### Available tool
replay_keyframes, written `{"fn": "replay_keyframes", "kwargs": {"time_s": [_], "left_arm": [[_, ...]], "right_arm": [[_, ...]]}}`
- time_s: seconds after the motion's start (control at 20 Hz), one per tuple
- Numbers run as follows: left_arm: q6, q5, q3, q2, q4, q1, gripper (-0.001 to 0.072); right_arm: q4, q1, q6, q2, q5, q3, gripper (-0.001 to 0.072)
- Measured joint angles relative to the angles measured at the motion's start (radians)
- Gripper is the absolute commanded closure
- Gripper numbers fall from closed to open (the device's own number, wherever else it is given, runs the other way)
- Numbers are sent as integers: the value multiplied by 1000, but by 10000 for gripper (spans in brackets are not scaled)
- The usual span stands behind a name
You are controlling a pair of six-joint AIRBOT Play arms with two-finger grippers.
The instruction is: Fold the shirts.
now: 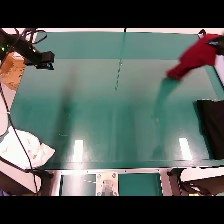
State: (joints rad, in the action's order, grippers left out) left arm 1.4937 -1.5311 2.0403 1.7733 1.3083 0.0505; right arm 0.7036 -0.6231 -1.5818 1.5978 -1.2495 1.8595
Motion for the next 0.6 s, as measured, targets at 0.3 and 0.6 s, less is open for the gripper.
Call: {"fn": "replay_keyframes", "kwargs": {"time_s": [0.3,0.6], "left_arm": [[24,-7,0,0,-5,0,684],[43,-41,0,0,-6,0,685]], "right_arm": [[38,-259,-12,-8,-39,8,695],[175,-358,-17,-25,-175,9,696]]}}
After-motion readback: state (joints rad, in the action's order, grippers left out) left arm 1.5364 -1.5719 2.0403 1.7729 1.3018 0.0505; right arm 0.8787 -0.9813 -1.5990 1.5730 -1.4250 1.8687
